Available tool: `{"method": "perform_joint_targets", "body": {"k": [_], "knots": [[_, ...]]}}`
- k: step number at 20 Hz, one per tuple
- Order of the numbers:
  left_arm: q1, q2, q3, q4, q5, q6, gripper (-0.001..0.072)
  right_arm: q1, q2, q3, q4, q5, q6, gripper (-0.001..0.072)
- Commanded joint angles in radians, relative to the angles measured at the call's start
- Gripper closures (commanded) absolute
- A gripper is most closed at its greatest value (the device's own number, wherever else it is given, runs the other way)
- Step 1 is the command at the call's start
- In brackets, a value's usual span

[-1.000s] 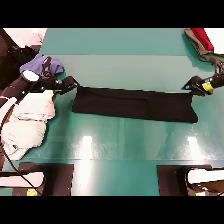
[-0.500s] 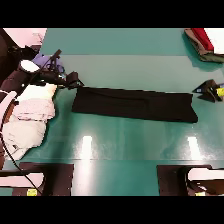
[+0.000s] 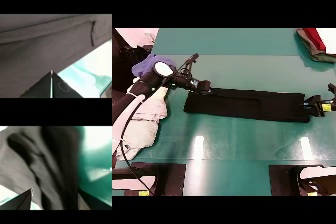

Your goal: Fold the shirts.

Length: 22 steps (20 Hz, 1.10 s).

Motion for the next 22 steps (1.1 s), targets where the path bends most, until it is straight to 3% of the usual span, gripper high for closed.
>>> {"method": "perform_joint_targets", "body": {"k": [1, 3, 5, 6, 11, 14, 16, 22], "knots": [[-0.063, 0.0, 0.001, 0.002, 0.032, -0.004, 0.0682, 0.047, -0.024, -0.01, 0.028, -0.047, -0.041, 0.0119], [-0.083, -0.001, 0.001, 0.003, 0.042, -0.006, 0.0682, 0.071, -0.024, -0.01, 0.028, -0.05, -0.046, 0.0316], [-0.102, -0.002, 0.002, 0.002, 0.058, -0.008, 0.0682, 0.09, -0.023, -0.01, 0.029, -0.029, -0.077, 0.0654], [-0.109, -0.002, 0.002, 0.003, 0.074, -0.016, 0.0682, 0.093, -0.017, -0.01, 0.03, -0.015, -0.084, 0.0696], [-0.15, -0.029, 0.031, 0.002, 0.202, -0.033, 0.0683, 0.095, 0.129, -0.008, 0.097, 0.029, -0.073, 0.0698], [-0.191, -0.151, 0.156, 0.001, 0.19, -0.037, 0.0684, 0.149, 0.226, 0.064, 0.119, 0.048, 0.04, 0.0698], [-0.214, -0.255, 0.265, 0.0, 0.18, -0.083, 0.0683, 0.221, 0.264, 0.158, 0.14, 0.082, 0.097, 0.0698], [-0.272, -0.501, 0.505, -0.02, 0.134, -0.142, 0.0683, 0.491, 0.261, 0.443, 0.161, 0.081, 0.22, 0.0698]]}}
